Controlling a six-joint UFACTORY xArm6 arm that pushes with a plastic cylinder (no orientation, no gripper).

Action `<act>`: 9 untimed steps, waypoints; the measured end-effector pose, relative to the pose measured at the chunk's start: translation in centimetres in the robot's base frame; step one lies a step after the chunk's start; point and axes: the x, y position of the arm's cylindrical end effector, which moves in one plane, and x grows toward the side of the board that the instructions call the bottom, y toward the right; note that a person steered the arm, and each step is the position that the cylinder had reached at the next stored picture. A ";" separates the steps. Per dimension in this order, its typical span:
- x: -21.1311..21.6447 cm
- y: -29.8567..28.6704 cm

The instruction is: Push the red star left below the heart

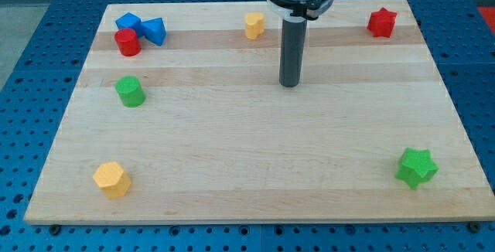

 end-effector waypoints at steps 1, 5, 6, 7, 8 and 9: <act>-1.0 1.0; -5.0 19.4; -5.2 19.6; -9.6 20.2; -12.8 20.2; -12.8 20.0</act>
